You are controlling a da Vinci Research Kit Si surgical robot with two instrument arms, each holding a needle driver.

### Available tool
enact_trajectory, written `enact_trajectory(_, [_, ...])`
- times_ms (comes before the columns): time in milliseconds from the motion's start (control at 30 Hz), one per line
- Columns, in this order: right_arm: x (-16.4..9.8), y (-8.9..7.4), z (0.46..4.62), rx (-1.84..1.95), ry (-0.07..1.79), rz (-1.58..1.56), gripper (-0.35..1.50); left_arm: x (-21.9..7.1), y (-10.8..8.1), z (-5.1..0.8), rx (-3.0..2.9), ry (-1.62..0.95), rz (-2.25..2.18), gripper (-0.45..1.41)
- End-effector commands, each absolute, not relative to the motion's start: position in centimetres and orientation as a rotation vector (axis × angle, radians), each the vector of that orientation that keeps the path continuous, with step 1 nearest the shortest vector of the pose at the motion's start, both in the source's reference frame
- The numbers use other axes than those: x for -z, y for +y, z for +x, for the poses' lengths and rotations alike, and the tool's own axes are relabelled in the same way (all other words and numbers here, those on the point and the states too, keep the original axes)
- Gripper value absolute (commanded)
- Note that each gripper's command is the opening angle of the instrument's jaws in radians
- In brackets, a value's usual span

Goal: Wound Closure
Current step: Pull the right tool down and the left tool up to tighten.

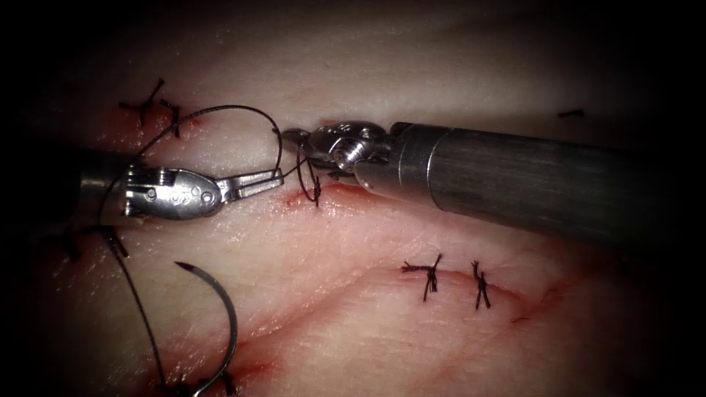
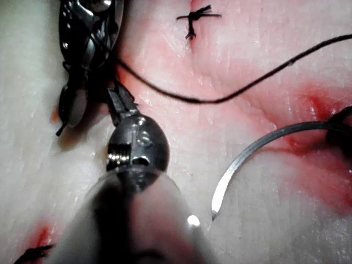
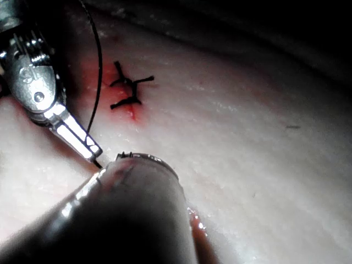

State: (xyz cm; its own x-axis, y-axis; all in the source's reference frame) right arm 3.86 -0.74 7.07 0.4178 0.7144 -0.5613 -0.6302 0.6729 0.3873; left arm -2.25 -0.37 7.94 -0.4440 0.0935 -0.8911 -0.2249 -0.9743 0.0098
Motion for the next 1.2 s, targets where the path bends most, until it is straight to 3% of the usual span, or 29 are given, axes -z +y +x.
enact_trajectory(33, [-7.0, -0.6, 3.87, -0.849, 0.79, 0.093, -0.35, -8.0, -0.3, -2.29, -2.508, 0.182, -1.518, -0.45])
enact_trajectory(500, [-6.8, -1.0, 3.86, -0.783, 0.916, 0.152, -0.35, -8.1, 0.4, -1.92, -2.464, 0.059, -1.341, -0.45])
enact_trajectory(1200, [-6.8, -1.6, 3.36, -0.641, 0.931, 0.238, -0.35, -8.0, 1.3, -1.96, -2.449, 0.013, -1.276, -0.45])
